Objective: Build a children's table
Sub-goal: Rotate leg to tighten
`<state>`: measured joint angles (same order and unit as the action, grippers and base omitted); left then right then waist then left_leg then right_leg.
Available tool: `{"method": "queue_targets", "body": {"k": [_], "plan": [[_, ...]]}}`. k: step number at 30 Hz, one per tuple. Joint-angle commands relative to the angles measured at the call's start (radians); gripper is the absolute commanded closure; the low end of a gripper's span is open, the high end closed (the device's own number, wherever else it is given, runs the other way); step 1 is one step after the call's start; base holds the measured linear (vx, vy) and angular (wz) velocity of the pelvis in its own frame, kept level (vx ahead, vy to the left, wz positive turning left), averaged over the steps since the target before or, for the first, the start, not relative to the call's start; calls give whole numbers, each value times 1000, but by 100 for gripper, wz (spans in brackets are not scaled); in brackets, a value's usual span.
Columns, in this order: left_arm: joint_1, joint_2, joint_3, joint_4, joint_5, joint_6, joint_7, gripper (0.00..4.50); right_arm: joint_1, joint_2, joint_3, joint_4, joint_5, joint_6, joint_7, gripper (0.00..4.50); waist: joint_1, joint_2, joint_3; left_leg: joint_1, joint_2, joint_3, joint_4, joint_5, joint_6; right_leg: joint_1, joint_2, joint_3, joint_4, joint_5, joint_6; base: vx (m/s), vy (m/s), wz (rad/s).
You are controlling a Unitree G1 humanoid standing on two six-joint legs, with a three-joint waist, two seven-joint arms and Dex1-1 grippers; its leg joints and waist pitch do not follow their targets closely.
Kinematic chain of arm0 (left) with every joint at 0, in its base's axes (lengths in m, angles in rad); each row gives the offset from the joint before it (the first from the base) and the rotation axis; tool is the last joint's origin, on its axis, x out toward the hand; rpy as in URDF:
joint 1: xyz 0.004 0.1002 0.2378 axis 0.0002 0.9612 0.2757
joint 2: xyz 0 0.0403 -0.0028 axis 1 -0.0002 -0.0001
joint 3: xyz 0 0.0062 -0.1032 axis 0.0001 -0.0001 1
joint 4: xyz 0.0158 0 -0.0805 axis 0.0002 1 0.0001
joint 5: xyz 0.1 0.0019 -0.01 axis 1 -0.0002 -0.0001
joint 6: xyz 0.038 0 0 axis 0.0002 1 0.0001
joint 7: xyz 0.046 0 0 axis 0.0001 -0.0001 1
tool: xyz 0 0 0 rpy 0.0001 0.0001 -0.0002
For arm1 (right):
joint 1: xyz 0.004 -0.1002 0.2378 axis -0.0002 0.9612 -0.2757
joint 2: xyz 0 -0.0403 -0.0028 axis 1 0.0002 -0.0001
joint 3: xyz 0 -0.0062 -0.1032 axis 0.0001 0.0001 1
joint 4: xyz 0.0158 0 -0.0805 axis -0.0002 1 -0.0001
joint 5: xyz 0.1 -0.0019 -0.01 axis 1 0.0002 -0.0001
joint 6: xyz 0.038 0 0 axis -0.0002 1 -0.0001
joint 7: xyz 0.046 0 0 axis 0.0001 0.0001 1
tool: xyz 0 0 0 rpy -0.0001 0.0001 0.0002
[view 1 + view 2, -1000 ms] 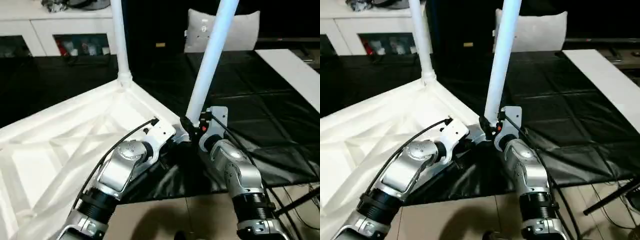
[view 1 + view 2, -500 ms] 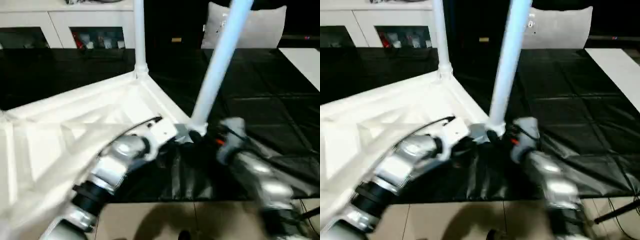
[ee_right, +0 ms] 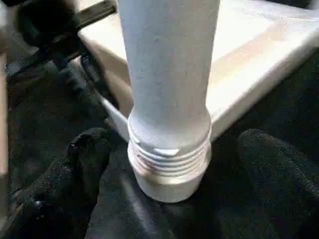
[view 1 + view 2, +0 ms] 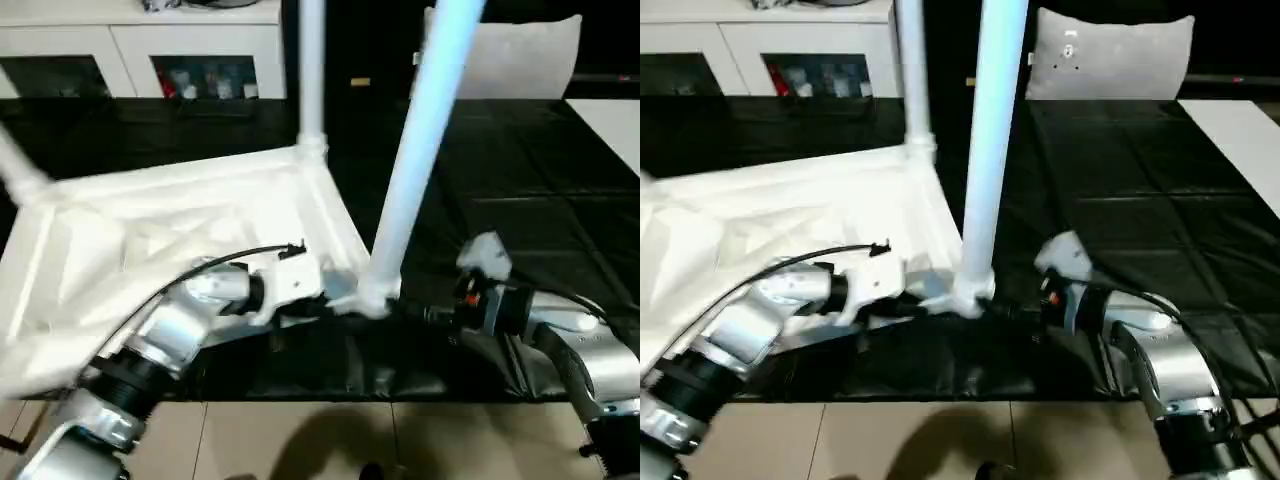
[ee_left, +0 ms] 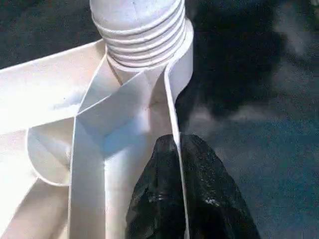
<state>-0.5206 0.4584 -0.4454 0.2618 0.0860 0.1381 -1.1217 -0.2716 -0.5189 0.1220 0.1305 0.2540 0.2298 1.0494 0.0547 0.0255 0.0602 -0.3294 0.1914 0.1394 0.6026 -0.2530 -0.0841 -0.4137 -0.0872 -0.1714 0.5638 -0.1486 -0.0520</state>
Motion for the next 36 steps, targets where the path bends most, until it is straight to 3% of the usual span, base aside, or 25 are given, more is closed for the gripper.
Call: {"method": "queue_targets", "body": {"k": [1, 6, 11, 18, 19, 27, 31, 35, 36], "plan": [[6, 18, -91, 34, 46, -38, -79, 450, -22, -14, 43, 12, -53, -46, 20, 5, 3, -8, -62, -19, 39, 1, -65, 15, 141, 74, -74, 73, -59, -284, -118, 0, 0, 0], [-5, 23, -101, 32, 39, -64, -112, 450, -39, -6, 68, 29, -60, -67, 44, 5, 11, -10, -64, -17, 42, 2, -66, 29, 136, 75, -75, 77, -49, -252, -137, 0, 0, 0], [-14, 17, -108, 47, 40, -89, -130, 450, -60, 10, 75, 53, -32, -53, 81, 52, 14, -12, -65, -18, 41, 4, -63, 42, 146, 76, -76, 80, -46, -233, -149, 0, 0, 0], [-20, 12, -107, 64, 40, -106, -140, 450, -67, 11, 83, 68, -23, -54, 111, 103, 28, -16, -65, -19, 36, 8, -62, 40, 135, 75, -74, 80, -50, -279, -122, 0, 0, 0], [-21, 12, -107, 66, 39, -108, -141, 450, -66, 11, 83, 70, -22, -52, 115, 126, 30, -14, -65, -19, 37, 7, -62, 37, 129, 75, -74, 80, -48, -283, -118, 0, 0, 0], [-20, 10, -102, 81, 36, -115, -143, 450, -54, 21, 85, 86, -10, -41, 124, 170, 30, -13, -65, -18, 36, 8, -63, 26, 120, 77, -72, 80, -48, -277, -122, 0, 0, 0], [-2, -13, -75, 67, 5, -60, -124, 450, -14, 44, 96, 65, -21, 10, 72, 179, 30, -9, -64, -17, 38, 7, -65, 25, 114, 77, -72, 81, -49, -274, -124, 0, 0, 0], [15, -27, -60, 39, -16, -18, -106, 450, 4, 76, 95, 59, -37, 62, -7, 182, 25, -10, -56, -14, 34, 9, -71, -36, 91, 77, -71, 78, -64, -359, -99, 0, 0, 0], [23, -37, -54, 23, -27, 4, -95, 450, 7, 97, 90, 65, -46, 80, -53, 182, 22, -10, -51, -7, 30, 11, -74, -87, 71, 75, -71, 75, -79, -447, -66, 0, 0, 0]]}}
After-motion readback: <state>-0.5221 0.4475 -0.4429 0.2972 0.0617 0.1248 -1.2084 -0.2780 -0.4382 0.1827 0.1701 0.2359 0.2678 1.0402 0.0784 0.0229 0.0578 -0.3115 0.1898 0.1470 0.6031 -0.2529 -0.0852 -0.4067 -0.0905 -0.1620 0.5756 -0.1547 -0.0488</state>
